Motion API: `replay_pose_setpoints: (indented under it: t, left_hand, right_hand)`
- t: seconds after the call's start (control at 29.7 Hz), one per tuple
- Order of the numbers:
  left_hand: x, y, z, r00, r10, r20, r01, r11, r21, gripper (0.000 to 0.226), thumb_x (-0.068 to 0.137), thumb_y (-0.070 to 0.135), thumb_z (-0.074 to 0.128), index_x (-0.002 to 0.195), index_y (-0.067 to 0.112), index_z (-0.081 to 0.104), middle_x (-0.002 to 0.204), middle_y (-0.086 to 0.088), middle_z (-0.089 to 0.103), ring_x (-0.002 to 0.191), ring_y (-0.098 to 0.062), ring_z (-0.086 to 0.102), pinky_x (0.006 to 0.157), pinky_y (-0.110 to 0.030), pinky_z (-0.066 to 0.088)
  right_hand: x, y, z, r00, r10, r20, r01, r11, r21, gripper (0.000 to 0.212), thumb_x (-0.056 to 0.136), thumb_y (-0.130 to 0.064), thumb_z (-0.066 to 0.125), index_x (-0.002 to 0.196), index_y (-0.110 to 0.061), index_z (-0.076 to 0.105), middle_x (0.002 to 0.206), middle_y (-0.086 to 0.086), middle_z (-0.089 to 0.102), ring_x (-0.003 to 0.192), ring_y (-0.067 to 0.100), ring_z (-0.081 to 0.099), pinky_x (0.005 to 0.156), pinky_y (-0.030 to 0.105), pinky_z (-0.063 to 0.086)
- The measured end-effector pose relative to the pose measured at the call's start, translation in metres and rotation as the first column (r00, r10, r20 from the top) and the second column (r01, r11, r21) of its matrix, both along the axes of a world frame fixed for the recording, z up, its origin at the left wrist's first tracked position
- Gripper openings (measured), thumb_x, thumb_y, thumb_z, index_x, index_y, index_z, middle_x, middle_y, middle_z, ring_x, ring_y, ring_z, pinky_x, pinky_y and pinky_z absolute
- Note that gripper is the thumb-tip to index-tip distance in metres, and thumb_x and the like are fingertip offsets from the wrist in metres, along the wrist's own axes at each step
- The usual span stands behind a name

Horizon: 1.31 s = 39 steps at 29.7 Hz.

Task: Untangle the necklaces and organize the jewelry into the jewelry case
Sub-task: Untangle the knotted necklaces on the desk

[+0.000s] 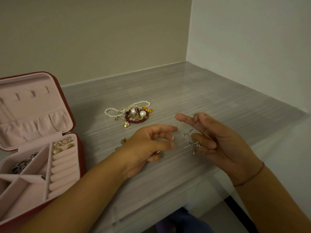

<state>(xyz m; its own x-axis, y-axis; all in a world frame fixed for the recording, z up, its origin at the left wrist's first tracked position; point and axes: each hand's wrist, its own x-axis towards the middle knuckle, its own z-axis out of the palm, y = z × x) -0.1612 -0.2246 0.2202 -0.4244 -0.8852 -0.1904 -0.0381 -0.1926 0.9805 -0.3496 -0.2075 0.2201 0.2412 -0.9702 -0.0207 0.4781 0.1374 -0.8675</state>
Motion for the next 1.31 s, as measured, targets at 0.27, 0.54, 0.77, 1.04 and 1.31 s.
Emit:
replay_pose_setpoints:
  t: [0.27, 0.54, 0.77, 1.04, 1.31]
  left_hand:
    - [-0.004, 0.005, 0.001, 0.974, 0.124, 0.188, -0.030, 0.897, -0.440, 0.017, 0.079, 0.033, 0.070, 0.095, 0.030, 0.072, 0.094, 0.014, 0.064, 0.056, -0.007, 0.049, 0.060, -0.018, 0.043]
    - [-0.001, 0.006, 0.011, 0.987, 0.151, -0.048, -0.152, 0.988, -0.021, 0.014, 0.066, 0.029, 0.069, 0.073, 0.018, 0.075, 0.053, 0.010, 0.046, 0.042, -0.002, 0.030, 0.038, -0.014, 0.024]
    - [-0.007, 0.011, 0.011, 0.988, 0.068, 0.136, -0.062, 0.997, -0.043, 0.025, 0.085, 0.028, 0.063, 0.103, 0.013, 0.070, 0.040, 0.018, 0.046, 0.035, 0.004, 0.042, 0.039, -0.009, 0.029]
    - [0.002, 0.000, 0.008, 0.981, 0.051, -0.189, -0.031, 0.994, 0.105, 0.003, 0.071, 0.019, 0.071, 0.070, 0.021, 0.069, 0.072, 0.010, 0.056, 0.055, -0.004, 0.042, 0.048, -0.017, 0.032]
    - [0.010, -0.013, 0.007, 0.880, 0.250, -0.403, -0.205, 0.967, 0.153, 0.005, 0.068, 0.024, 0.053, 0.067, 0.020, 0.056, 0.088, 0.003, 0.066, 0.095, -0.015, 0.057, 0.094, -0.037, 0.037]
  right_hand:
    - [0.005, 0.001, -0.001, 0.997, 0.065, -0.040, -0.068, 0.994, -0.083, 0.012, 0.090, -0.026, 0.042, 0.087, -0.016, 0.049, 0.130, 0.002, 0.060, 0.036, 0.000, 0.031, 0.039, 0.018, 0.012]
    - [0.005, -0.001, 0.001, 0.987, 0.157, -0.024, -0.158, 0.981, -0.110, 0.009, 0.089, -0.023, 0.051, 0.093, -0.019, 0.058, 0.133, 0.002, 0.057, 0.036, -0.001, 0.030, 0.037, 0.011, 0.019]
    - [0.005, 0.000, -0.009, 0.973, 0.212, -0.089, -0.222, 0.967, -0.124, 0.046, 0.080, -0.034, 0.063, 0.121, -0.016, 0.053, 0.137, 0.000, 0.054, 0.039, -0.001, 0.030, 0.042, 0.017, 0.014]
    - [0.011, -0.001, 0.000, 0.996, 0.085, -0.012, -0.085, 0.996, -0.032, 0.012, 0.079, -0.024, 0.058, 0.073, -0.023, 0.068, 0.119, 0.003, 0.066, 0.035, 0.000, 0.027, 0.036, 0.011, 0.021]
    - [-0.017, -0.019, -0.014, 0.987, -0.031, 0.160, 0.022, 0.998, 0.057, 0.037, 0.046, -0.035, 0.092, 0.073, -0.026, 0.069, 0.098, -0.004, 0.068, 0.092, 0.009, 0.065, 0.081, 0.026, 0.052]
